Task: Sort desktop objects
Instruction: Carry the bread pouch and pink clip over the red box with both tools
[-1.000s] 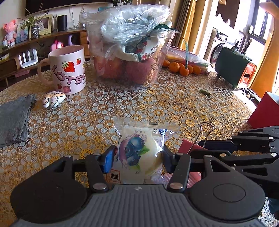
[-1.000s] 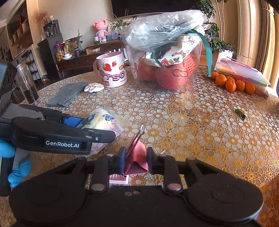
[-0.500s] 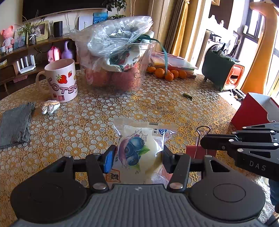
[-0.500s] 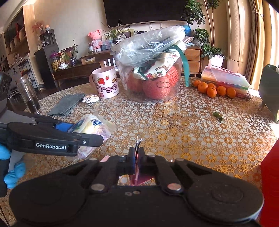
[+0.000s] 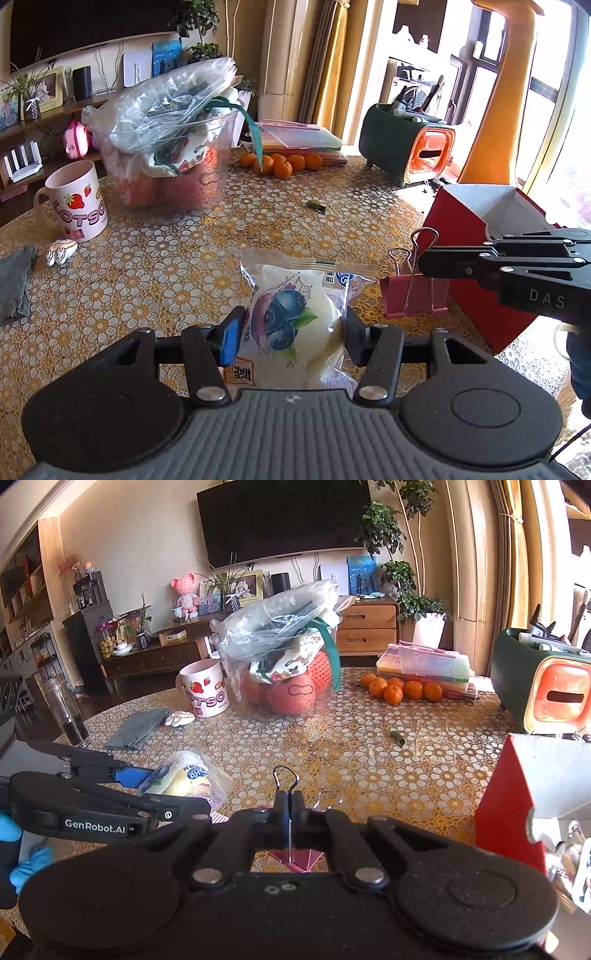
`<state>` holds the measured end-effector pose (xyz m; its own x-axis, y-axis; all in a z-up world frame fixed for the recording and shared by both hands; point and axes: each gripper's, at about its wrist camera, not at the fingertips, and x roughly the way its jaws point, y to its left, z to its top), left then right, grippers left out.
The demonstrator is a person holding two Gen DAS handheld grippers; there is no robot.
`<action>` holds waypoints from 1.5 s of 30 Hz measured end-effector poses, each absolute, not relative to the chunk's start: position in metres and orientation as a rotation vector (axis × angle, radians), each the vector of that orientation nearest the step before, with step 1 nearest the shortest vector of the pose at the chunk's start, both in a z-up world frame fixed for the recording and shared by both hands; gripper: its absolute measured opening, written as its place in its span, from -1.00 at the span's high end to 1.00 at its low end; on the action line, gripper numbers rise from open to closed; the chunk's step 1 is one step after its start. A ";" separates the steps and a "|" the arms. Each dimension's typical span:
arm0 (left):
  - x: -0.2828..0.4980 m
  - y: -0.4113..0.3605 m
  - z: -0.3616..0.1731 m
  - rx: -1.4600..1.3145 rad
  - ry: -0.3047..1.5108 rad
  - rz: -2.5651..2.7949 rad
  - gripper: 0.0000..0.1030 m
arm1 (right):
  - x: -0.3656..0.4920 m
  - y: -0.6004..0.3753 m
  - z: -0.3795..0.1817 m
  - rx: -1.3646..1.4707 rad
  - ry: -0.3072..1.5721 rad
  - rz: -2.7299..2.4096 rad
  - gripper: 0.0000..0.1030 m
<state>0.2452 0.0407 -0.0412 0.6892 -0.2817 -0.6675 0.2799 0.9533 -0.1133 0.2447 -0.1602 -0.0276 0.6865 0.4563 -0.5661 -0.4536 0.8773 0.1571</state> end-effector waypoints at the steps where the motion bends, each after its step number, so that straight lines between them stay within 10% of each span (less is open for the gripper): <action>1: 0.243 0.035 -0.037 0.003 0.742 -0.324 -0.04 | 0.241 -0.167 -0.023 0.011 0.628 0.504 0.98; 45: 0.253 -0.239 -0.005 0.233 0.730 -0.613 -0.04 | 0.204 -0.419 0.007 0.154 0.505 0.171 0.98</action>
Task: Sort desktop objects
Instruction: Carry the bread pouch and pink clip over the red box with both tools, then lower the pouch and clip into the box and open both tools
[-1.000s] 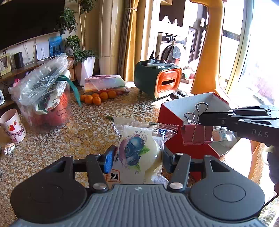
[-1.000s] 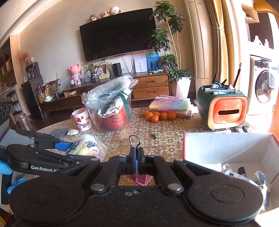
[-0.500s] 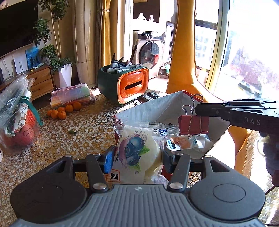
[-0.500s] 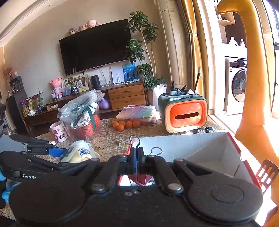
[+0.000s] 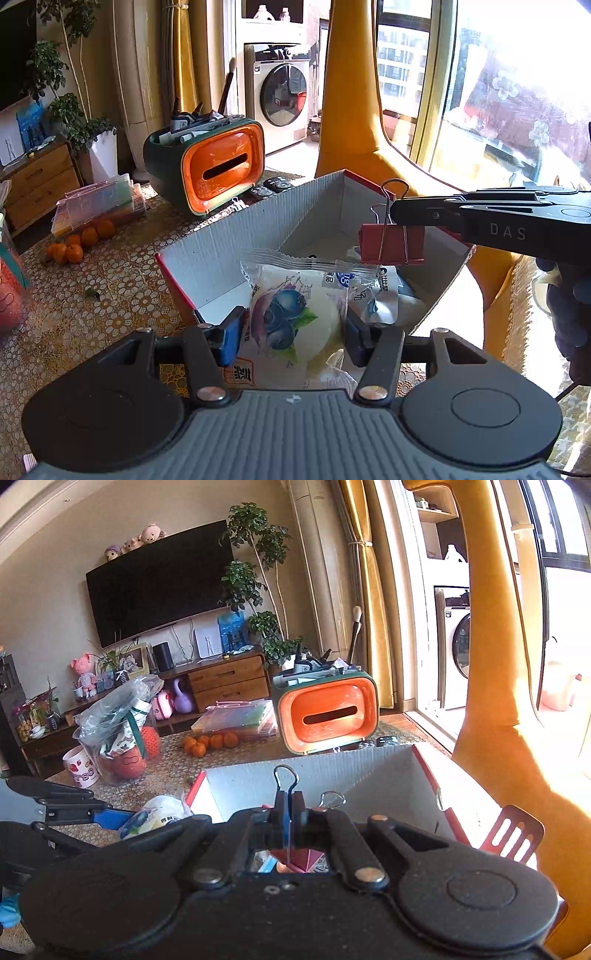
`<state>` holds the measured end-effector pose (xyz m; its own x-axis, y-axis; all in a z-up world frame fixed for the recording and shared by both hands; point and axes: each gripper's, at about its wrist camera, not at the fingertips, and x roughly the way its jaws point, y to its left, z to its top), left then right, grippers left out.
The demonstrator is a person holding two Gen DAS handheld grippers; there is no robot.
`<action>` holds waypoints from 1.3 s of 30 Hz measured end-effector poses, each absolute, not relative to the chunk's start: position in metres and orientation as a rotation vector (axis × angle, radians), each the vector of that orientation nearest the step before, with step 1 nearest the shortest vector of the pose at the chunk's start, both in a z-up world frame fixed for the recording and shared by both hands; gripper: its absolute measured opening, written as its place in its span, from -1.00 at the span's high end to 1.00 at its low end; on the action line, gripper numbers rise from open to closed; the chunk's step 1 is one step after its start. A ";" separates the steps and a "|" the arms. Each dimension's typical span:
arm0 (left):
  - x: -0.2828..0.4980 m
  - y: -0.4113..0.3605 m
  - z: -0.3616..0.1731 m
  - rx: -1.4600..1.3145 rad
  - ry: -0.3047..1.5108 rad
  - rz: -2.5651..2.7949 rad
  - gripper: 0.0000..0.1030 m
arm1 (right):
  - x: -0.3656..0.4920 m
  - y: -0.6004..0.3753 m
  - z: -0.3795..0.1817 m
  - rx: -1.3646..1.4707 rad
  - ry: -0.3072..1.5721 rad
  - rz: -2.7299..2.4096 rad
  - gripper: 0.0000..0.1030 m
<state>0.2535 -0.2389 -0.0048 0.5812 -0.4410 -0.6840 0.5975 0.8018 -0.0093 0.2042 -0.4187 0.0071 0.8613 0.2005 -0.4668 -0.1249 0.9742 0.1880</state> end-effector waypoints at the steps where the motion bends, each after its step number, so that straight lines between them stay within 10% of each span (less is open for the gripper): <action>1: 0.256 -0.243 -0.007 0.239 0.735 -0.616 -0.04 | 0.207 -0.423 0.004 0.156 0.511 0.164 0.98; 24: 0.287 -0.288 -0.050 0.323 0.846 -0.628 -0.04 | 0.248 -0.449 -0.050 0.207 0.630 0.092 0.95; 39: 0.267 -0.269 -0.032 0.265 0.806 -0.637 -0.22 | 0.234 -0.448 -0.047 0.189 0.673 0.068 0.55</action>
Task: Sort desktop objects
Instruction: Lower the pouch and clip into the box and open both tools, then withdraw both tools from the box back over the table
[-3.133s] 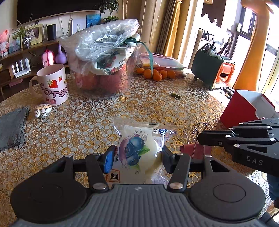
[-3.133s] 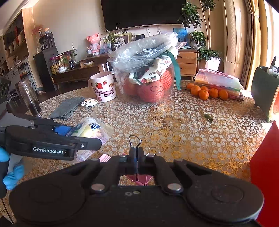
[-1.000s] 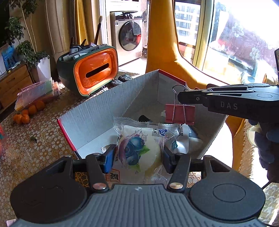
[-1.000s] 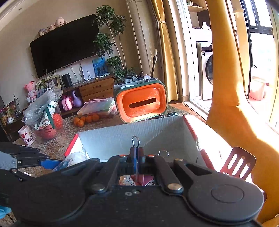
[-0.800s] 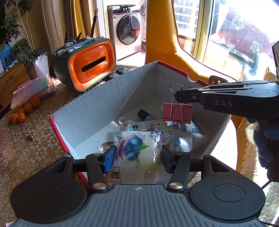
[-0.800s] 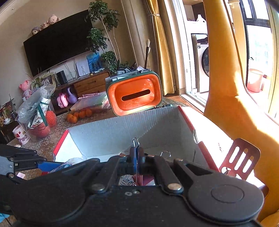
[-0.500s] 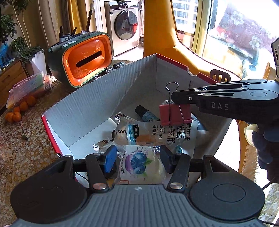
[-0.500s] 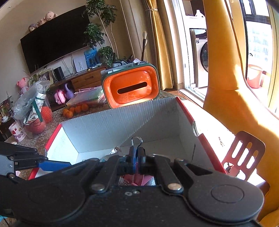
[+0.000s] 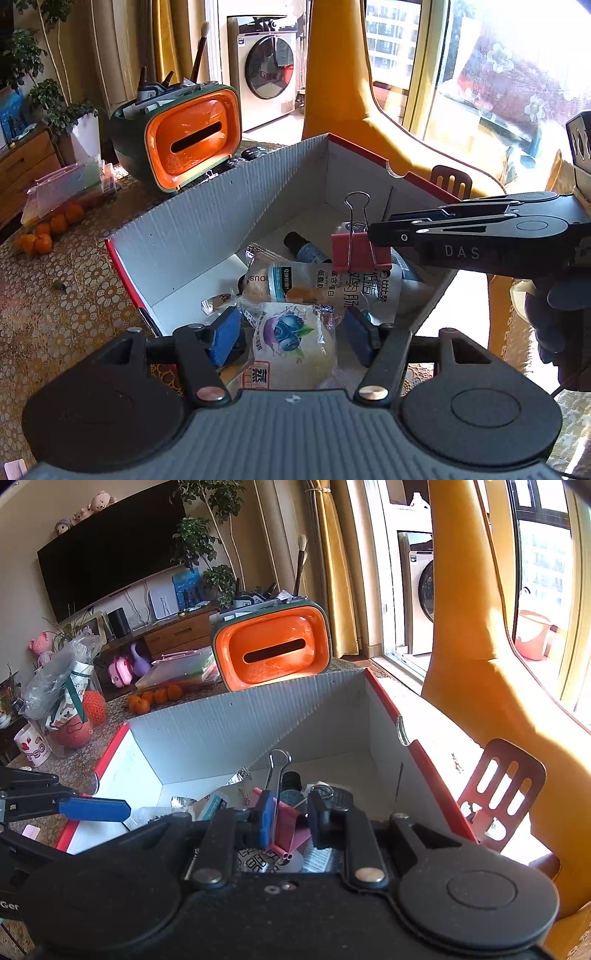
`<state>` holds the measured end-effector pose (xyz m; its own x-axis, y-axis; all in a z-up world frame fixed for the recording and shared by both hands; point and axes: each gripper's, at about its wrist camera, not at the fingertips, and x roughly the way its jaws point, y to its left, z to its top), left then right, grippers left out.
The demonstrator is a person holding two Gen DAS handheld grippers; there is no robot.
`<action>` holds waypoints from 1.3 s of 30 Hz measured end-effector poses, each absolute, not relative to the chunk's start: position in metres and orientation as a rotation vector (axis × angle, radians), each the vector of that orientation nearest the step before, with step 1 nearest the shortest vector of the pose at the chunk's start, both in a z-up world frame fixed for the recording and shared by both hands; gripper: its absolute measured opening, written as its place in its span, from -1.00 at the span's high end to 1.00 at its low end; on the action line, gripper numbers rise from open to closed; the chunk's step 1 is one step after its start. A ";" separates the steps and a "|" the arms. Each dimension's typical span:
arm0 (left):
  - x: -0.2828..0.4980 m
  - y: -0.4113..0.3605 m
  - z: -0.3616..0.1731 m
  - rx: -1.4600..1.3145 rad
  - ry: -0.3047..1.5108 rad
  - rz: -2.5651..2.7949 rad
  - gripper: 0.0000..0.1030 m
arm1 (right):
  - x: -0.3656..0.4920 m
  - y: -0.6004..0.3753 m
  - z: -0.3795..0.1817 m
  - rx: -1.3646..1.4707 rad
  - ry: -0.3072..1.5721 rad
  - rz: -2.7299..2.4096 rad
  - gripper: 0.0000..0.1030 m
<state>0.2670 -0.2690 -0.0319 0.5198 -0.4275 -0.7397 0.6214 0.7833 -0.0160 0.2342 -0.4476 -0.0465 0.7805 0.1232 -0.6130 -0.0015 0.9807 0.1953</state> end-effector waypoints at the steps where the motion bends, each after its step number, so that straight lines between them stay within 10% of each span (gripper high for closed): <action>1: 0.265 -0.267 -0.029 0.258 0.802 -0.638 -0.22 | 0.232 -0.447 -0.045 0.187 0.671 0.066 0.53; 39: 0.181 -0.146 0.016 0.068 0.654 -0.535 -0.52 | 0.153 -0.357 -0.002 0.075 0.600 0.132 -0.56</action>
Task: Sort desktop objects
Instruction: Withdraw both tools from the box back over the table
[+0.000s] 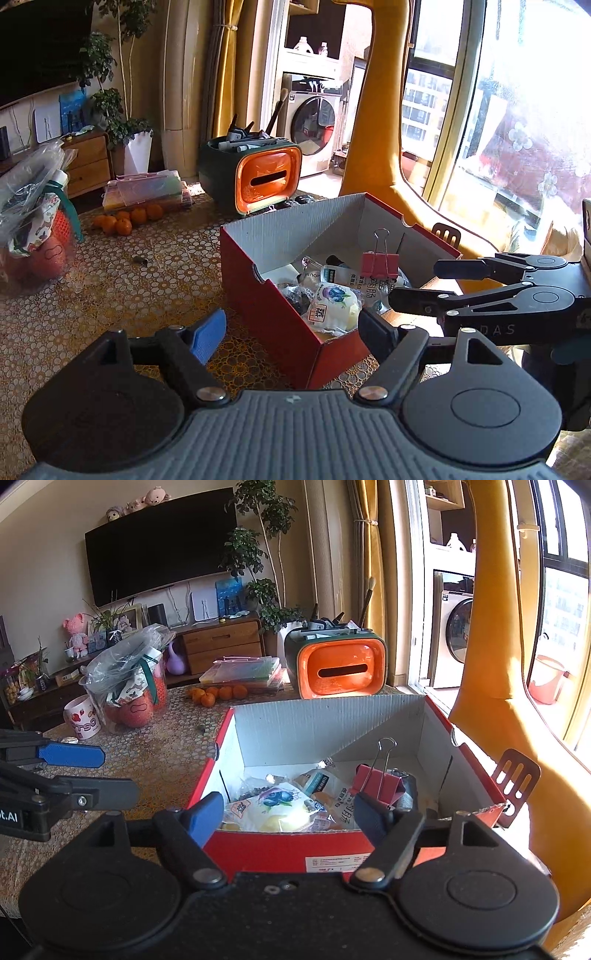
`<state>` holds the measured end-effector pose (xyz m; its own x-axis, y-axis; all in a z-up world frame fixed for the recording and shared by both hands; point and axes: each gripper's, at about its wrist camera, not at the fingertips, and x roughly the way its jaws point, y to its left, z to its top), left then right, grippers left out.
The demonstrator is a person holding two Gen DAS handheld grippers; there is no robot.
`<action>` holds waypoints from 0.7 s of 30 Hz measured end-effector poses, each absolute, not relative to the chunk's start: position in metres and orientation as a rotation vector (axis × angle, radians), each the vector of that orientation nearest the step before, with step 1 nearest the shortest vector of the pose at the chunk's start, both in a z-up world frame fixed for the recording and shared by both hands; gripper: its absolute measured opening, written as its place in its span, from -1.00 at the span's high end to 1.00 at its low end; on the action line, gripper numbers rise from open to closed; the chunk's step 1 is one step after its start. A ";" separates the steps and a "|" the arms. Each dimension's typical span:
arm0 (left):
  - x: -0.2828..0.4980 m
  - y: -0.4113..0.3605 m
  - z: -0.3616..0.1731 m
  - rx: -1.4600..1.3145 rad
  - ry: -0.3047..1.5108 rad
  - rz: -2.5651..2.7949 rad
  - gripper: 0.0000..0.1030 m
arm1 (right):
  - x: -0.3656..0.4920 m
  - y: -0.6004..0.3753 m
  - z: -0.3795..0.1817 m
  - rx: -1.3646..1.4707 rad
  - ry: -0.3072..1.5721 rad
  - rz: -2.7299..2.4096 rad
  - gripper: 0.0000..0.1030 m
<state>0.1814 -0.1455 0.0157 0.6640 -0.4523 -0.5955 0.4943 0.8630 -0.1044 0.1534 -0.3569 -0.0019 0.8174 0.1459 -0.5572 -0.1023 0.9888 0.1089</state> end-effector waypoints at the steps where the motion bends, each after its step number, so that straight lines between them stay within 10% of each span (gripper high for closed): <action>1: 0.181 -0.140 0.016 0.061 0.652 -0.526 -0.53 | 0.152 -0.353 -0.001 0.078 0.596 0.134 -0.59; 21: 0.169 -0.040 0.016 0.026 0.598 -0.343 -1.00 | 0.147 -0.267 0.000 0.051 0.588 0.192 -0.86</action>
